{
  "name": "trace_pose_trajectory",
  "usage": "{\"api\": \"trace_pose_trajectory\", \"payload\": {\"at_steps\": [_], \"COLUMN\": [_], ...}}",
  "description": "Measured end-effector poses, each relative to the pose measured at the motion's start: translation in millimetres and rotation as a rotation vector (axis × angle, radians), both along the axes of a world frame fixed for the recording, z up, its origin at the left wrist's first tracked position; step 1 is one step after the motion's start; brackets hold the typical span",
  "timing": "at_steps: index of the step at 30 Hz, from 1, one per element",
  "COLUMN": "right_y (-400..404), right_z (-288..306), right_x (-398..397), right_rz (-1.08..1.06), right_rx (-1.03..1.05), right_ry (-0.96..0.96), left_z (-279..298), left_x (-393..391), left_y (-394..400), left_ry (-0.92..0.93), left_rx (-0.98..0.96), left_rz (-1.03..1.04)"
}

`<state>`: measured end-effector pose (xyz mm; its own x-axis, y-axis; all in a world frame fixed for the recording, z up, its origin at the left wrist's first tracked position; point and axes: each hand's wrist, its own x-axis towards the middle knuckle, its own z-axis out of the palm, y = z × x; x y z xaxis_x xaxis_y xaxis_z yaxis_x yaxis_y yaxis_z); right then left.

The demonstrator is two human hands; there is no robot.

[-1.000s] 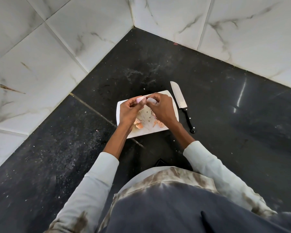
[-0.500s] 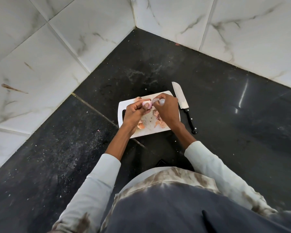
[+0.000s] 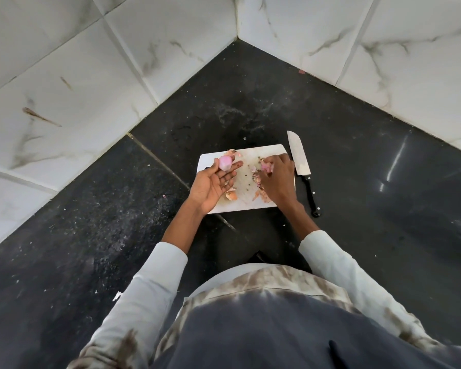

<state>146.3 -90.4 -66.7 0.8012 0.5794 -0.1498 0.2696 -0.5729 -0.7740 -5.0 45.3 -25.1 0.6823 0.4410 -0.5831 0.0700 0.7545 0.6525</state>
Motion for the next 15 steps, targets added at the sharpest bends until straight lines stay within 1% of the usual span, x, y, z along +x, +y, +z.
{"api": "trace_pose_trajectory", "payload": {"at_steps": [3, 5, 8, 11, 15], "right_y": [0, -2, -5, -3, 2], "right_z": [0, 0, -1, -1, -3], "right_x": [-4, -5, -6, -8, -11], "right_rz": [-0.002, -0.006, -0.016, -0.029, -0.005], "right_rx": [0.018, 0.056, 0.113, 0.118, 0.076], "right_ry": [-0.004, 0.009, 0.011, -0.016, -0.071], "left_z": [-1, -3, -7, -12, -16], "left_x": [-4, -9, -17, -25, -31], "left_y": [7, 12, 21, 30, 39], "left_ry": [0.045, 0.11, 0.248, 0.398, 0.54], "left_rx": [0.048, 0.136, 0.351, 0.607, 0.829], "left_rz": [0.086, 0.132, 0.135, 0.095, 0.081]}}
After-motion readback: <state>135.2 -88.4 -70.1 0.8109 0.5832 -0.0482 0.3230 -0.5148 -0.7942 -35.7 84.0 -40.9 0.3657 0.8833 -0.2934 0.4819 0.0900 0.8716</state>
